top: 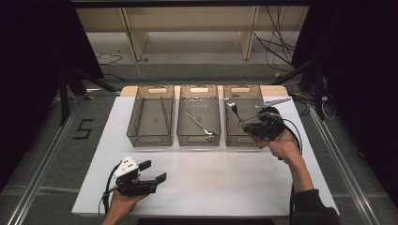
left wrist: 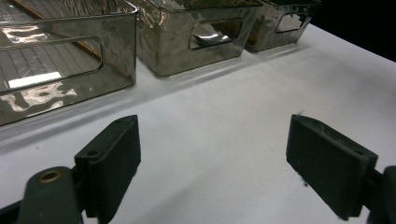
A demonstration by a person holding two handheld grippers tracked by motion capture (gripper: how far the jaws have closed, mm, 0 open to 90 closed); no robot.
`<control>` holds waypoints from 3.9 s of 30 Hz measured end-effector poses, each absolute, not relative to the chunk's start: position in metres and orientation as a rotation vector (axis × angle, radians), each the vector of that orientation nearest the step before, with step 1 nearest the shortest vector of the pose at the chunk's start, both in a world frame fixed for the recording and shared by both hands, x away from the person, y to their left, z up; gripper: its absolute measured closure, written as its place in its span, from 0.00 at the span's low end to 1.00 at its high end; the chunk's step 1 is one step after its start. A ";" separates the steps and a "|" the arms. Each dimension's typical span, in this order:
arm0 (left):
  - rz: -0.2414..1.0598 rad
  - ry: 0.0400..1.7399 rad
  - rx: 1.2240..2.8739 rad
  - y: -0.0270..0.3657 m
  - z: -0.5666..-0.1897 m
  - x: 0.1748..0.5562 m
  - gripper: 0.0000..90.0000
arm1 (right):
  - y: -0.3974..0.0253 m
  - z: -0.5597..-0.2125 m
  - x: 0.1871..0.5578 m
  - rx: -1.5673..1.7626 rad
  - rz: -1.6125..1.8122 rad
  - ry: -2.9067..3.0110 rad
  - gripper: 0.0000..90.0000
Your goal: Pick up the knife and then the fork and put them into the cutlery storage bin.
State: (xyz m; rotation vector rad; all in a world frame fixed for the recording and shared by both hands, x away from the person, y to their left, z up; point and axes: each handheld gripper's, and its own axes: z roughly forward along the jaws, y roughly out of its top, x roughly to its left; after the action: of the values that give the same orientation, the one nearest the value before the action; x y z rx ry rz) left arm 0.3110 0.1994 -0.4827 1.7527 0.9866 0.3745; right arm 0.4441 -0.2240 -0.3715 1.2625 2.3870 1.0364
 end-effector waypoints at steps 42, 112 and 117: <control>0.373 0.984 1.747 0.200 -0.482 0.311 0.19 | -0.209 -0.392 0.520 1.615 0.956 2.238 0.86; 0.370 1.015 1.735 0.203 -0.484 0.312 0.19 | -0.199 -0.404 0.369 1.071 1.462 2.333 0.33; 0.372 1.010 1.746 0.204 -0.483 0.311 0.19 | -0.197 -0.409 0.361 1.047 1.449 2.346 0.24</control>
State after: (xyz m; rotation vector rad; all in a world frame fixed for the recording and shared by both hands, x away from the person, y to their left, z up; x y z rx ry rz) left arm 0.3107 0.2035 -0.4830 1.7459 1.0099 0.3721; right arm 0.3611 -0.1975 -0.4091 1.0472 2.3455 1.4492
